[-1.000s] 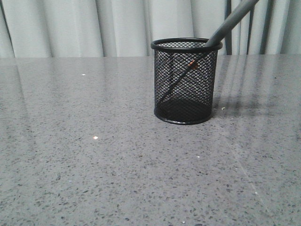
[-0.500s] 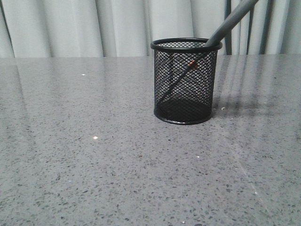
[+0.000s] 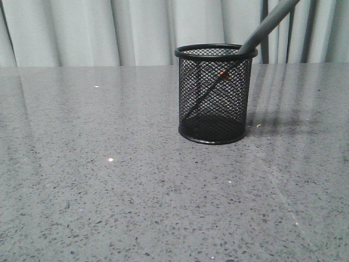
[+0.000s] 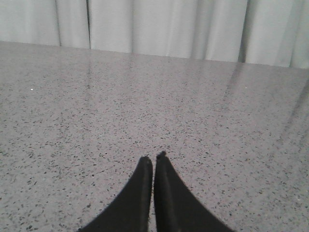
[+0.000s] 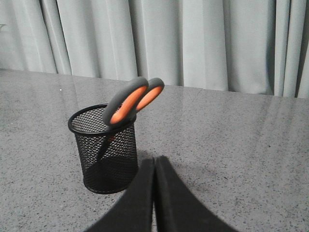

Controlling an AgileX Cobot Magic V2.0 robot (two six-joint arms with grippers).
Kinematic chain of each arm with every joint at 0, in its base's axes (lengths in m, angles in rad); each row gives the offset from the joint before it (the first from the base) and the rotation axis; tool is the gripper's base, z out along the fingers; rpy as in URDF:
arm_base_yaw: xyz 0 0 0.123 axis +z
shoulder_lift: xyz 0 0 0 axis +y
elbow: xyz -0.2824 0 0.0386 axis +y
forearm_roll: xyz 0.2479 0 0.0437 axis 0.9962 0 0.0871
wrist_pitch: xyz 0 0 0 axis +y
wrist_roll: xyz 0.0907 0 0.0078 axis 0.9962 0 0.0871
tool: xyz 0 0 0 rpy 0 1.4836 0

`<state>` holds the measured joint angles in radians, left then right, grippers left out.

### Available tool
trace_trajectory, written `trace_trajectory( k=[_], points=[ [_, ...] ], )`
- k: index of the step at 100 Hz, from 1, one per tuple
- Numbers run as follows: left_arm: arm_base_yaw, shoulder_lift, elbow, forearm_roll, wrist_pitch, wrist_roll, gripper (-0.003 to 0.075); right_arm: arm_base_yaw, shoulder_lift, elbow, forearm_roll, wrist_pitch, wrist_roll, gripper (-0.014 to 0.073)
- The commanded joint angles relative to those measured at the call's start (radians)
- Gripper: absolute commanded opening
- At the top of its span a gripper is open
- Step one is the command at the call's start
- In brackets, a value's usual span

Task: Put scissors into bucket

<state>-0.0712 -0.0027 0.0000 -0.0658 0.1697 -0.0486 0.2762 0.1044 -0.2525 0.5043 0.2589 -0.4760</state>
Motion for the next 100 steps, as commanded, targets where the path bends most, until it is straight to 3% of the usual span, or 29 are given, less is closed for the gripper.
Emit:
trace_trajectory(
  k=[1, 20, 46, 56, 100],
  points=[
    [0.002, -0.028, 0.04, -0.002, -0.074, -0.008, -0.002, -0.006, 0.009, -0.02, -0.051, -0.087, 0.0, -0.0052],
    [0.002, -0.028, 0.04, -0.002, -0.074, -0.008, -0.002, -0.08, 0.003, 0.087, -0.443, -0.279, 0.408, -0.0052],
    [0.002, -0.028, 0.04, -0.002, -0.074, -0.008, -0.002, -0.222, -0.139, 0.275, -0.468, -0.294, 0.413, -0.0053],
    [0.002, -0.026, 0.04, -0.002, -0.074, -0.008, -0.002, -0.242, -0.136, 0.272, -0.488, -0.209, 0.418, -0.0053],
    [0.002, -0.026, 0.04, -0.002, -0.074, -0.008, -0.002, -0.249, -0.136, 0.272, -0.522, -0.192, 0.418, -0.0053]
  ],
)
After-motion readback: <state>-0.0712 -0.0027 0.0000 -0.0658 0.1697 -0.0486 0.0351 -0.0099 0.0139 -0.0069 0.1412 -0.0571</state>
